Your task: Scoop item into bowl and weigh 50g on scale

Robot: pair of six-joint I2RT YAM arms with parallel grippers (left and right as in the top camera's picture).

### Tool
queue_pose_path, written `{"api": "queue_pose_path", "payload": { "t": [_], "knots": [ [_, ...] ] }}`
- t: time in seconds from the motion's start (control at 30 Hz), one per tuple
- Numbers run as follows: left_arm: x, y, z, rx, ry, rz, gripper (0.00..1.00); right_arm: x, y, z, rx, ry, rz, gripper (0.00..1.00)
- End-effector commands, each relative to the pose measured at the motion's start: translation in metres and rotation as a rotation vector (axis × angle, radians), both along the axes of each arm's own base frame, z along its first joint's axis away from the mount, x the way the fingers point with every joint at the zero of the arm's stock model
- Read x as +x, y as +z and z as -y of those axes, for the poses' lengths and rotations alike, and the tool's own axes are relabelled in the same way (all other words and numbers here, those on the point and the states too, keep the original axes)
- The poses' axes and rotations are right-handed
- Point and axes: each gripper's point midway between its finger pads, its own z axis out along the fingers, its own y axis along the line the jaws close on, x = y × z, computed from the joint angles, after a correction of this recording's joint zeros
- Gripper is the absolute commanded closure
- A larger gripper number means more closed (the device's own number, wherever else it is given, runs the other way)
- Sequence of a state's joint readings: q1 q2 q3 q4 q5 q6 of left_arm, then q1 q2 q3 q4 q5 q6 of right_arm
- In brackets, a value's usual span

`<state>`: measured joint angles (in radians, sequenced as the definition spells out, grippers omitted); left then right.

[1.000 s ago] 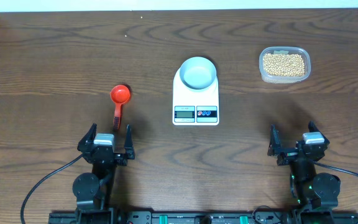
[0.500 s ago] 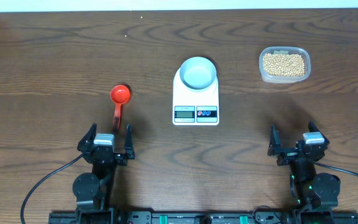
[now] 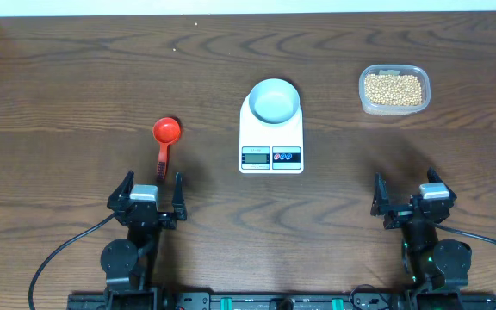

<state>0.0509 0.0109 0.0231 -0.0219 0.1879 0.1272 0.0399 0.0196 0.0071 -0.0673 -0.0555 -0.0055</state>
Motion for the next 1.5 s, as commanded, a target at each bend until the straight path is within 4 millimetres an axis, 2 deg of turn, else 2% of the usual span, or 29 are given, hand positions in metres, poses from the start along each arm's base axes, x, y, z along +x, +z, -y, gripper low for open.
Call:
{"api": "queue_pose_path", "payload": {
  "t": [0.0, 1.17, 1.47],
  "knots": [
    [0.0, -0.016, -0.001, 0.0, 0.002, -0.046, 0.07, 0.0, -0.002, -0.002, -0.007, 0.007, -0.005, 0.01],
    [0.0, -0.019, 0.001, 0.0, -0.006, -0.067, 0.07, 0.0, -0.002, -0.002, -0.007, 0.007, -0.005, 0.01],
    [0.003, -0.004, 0.0, -0.002, -0.006, -0.086, 0.06, 0.0, -0.002, -0.002, -0.007, 0.007, -0.005, 0.01]
  ]
}}
